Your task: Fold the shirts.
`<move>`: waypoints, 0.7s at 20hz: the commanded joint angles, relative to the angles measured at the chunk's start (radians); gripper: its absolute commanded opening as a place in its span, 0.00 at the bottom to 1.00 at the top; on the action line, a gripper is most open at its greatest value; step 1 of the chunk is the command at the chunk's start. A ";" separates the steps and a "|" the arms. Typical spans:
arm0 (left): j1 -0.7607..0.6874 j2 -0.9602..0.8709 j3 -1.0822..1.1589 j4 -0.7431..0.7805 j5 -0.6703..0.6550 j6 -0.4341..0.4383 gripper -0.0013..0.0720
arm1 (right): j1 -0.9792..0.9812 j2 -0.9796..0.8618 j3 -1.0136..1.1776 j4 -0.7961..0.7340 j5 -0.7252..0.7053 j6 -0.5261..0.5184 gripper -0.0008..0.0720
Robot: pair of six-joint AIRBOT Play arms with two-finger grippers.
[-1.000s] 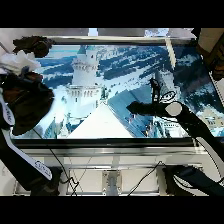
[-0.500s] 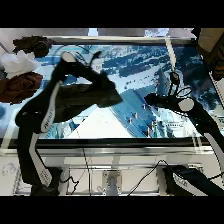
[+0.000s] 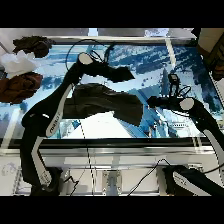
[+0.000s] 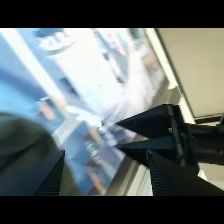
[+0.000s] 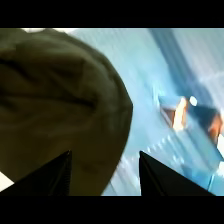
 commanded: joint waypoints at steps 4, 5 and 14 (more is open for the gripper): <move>0.291 0.002 0.005 0.349 -0.496 -0.231 0.81 | -0.036 -0.246 0.001 0.219 0.153 -0.148 0.69; 0.322 0.002 0.005 0.370 -0.539 -0.233 0.76 | -0.036 -0.274 0.001 0.278 0.135 -0.180 0.69; 0.384 0.002 0.005 0.463 -0.575 -0.224 0.75 | -0.037 -0.340 0.001 0.360 0.079 -0.187 0.69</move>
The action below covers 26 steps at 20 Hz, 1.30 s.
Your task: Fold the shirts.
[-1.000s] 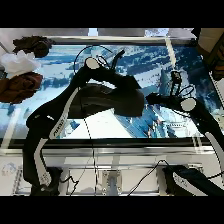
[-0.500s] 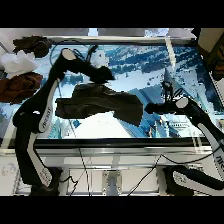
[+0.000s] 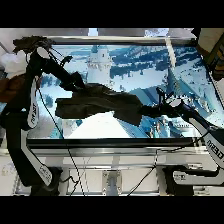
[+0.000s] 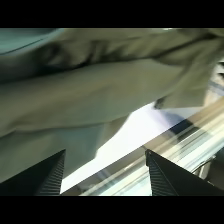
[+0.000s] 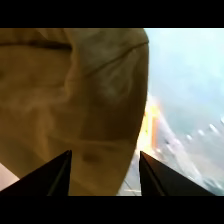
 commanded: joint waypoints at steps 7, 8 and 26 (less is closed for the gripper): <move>0.012 0.001 0.001 0.261 -0.091 -0.001 0.75 | 0.000 -0.076 0.000 0.080 0.051 -0.006 0.57; 0.012 0.001 0.001 0.309 -0.095 -0.001 0.75 | 0.000 -0.076 0.000 0.080 0.047 -0.006 0.45; 0.160 -0.007 -0.194 0.388 -0.050 0.014 0.77 | -0.194 -0.071 0.275 -0.143 0.238 0.110 0.05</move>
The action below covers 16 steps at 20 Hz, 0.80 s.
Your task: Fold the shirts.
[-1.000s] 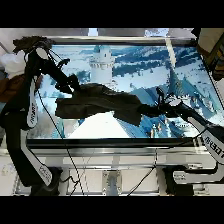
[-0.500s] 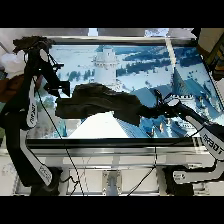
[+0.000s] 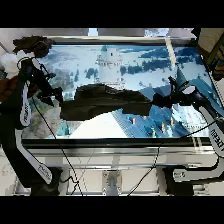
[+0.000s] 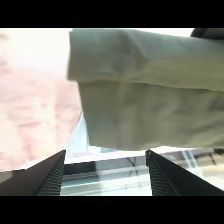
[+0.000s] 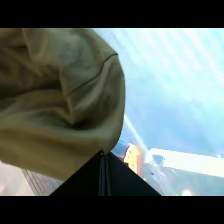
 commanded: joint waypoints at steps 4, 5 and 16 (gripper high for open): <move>0.020 -0.033 -0.048 -0.121 0.084 0.011 0.77 | 0.000 0.001 0.019 -0.017 0.027 0.011 0.05; 0.020 -0.040 -0.048 -0.119 0.101 0.011 0.77 | 0.002 0.001 0.019 -0.016 0.026 0.011 0.05; 0.020 -0.055 -0.048 -0.180 0.338 -0.004 0.35 | 0.024 0.001 0.019 -0.007 0.013 0.011 0.05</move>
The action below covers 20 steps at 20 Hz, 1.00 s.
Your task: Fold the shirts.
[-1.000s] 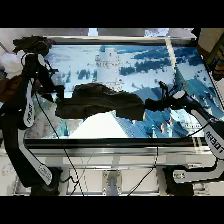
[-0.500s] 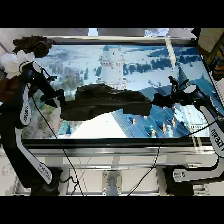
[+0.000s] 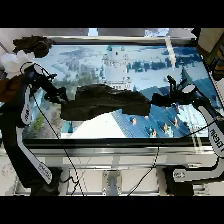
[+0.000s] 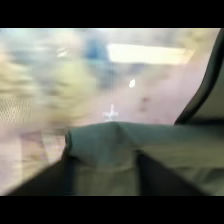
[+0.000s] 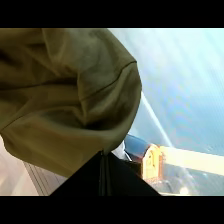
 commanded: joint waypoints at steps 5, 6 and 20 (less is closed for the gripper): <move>0.000 0.000 0.000 -0.240 0.109 0.039 0.03 | 0.000 0.001 0.002 0.003 -0.008 -0.004 0.05; 0.000 0.003 0.003 -0.300 0.105 0.053 0.03 | 0.000 0.003 0.002 0.013 -0.008 -0.014 0.05; 0.001 0.648 0.247 -0.393 0.280 0.178 0.03 | -0.282 0.603 0.408 0.043 0.126 -0.011 0.04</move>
